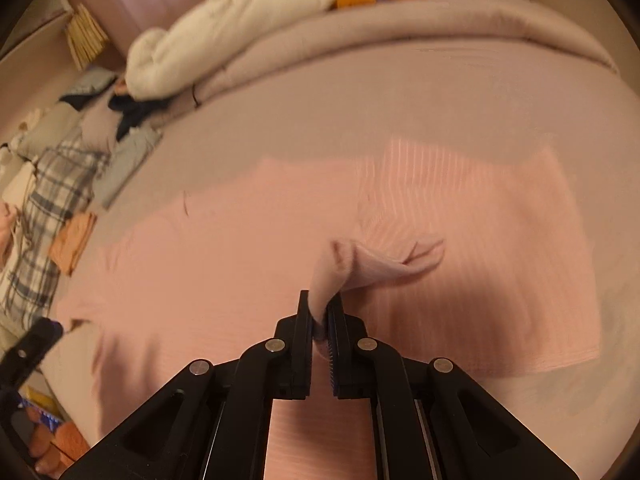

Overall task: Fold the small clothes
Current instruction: 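Fold the held sleeve across the shirt body and open the right gripper, then grasp the other sleeve cuff with the left gripper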

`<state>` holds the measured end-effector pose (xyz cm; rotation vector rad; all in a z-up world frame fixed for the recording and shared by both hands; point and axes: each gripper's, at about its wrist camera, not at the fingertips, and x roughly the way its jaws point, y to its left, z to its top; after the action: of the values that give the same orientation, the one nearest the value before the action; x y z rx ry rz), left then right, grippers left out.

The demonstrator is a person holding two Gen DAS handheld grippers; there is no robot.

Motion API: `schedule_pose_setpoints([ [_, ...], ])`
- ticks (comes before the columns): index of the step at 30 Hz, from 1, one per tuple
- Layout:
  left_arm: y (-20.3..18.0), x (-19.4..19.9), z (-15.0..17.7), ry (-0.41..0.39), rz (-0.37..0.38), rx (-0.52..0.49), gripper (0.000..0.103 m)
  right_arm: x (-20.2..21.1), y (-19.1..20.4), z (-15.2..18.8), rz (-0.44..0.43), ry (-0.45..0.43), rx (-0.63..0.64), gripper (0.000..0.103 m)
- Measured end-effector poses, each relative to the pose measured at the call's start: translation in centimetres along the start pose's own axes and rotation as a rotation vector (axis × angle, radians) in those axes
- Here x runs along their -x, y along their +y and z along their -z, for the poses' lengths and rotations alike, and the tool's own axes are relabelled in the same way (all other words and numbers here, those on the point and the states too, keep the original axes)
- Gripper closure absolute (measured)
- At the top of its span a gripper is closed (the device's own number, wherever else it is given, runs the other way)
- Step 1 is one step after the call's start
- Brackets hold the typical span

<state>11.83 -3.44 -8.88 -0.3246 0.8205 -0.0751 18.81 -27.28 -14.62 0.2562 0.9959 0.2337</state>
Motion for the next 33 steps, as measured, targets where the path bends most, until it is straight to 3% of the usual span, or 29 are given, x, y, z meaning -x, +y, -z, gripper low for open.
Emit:
schedule_pose_setpoints([
  [4,-0.8,-0.2,-0.4,0.002,0.015,-0.015,0.019,2.4,-0.8,0.0,-0.072,-0.017,-0.011,0.083],
  [6,-1.4,-0.4,-0.6,0.006,0.030,-0.023,0.019,3.5,-0.4,0.1,-0.098,-0.061,-0.021,0.050],
  [7,-1.7,-0.6,-0.7,0.009,0.039,-0.028,0.018,4.4,-0.7,0.3,-0.109,-0.093,-0.033,0.045],
  [11,-4.0,-1.4,-1.0,0.021,0.073,-0.063,0.018,7.2,-2.4,0.6,-0.126,-0.184,-0.095,0.044],
  [15,-7.5,-2.5,-1.0,0.036,0.120,-0.128,0.019,8.5,-5.2,1.1,-0.033,-0.253,-0.197,0.044],
  [18,-10.4,-3.9,-0.9,0.058,0.154,-0.183,0.019,8.4,-7.1,1.4,0.036,-0.255,-0.276,0.044],
  [26,-16.7,-9.3,0.6,0.139,0.178,-0.345,0.020,8.0,-9.3,2.1,0.086,-0.242,-0.380,0.044],
  [33,-17.1,-13.1,1.7,0.212,0.170,-0.338,0.037,8.1,-10.0,2.1,0.080,-0.234,-0.390,0.044],
])
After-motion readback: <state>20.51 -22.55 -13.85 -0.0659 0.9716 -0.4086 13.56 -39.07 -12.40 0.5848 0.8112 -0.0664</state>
